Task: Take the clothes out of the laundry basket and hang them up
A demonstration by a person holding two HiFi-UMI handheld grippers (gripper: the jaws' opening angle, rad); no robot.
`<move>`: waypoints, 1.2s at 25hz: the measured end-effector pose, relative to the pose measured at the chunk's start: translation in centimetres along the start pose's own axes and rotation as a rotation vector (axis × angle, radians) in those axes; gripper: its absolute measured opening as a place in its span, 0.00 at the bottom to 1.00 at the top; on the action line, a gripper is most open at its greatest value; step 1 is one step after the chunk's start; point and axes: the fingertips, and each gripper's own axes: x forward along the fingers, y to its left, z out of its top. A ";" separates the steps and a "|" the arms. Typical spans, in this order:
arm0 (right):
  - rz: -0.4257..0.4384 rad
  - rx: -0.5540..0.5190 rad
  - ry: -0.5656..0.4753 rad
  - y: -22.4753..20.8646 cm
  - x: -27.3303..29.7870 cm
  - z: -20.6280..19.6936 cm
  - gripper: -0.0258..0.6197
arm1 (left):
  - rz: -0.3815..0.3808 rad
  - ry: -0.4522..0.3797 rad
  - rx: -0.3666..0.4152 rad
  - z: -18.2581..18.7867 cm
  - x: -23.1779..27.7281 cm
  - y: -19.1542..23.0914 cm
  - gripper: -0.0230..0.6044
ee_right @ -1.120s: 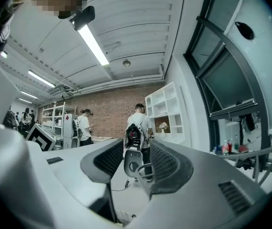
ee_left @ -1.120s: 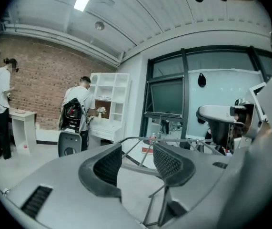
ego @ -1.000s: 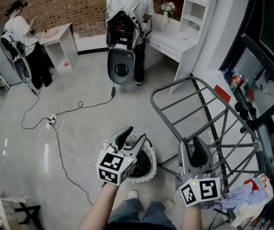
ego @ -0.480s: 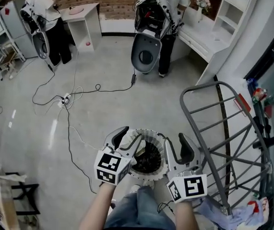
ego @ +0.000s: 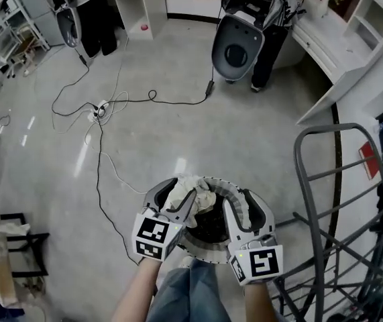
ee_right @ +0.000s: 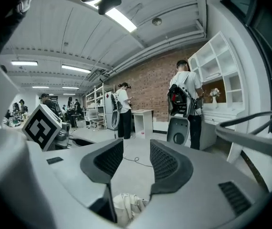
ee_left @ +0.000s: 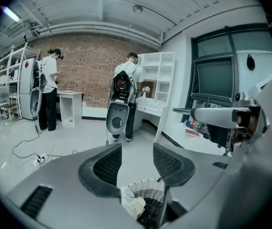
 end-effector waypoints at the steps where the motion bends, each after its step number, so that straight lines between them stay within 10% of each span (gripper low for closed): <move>1: 0.010 0.004 0.015 -0.2 1.3 -1.7 0.31 | 0.005 0.013 -0.004 -1.5 1.1 0.7 0.38; 19: 0.169 0.029 0.387 1.8 16.1 -36.8 0.32 | 0.047 0.278 -0.048 -28.5 14.0 9.6 0.38; 30: 0.254 -0.029 0.586 3.8 20.6 -48.1 0.32 | 0.041 0.302 -0.060 -33.6 14.9 10.4 0.38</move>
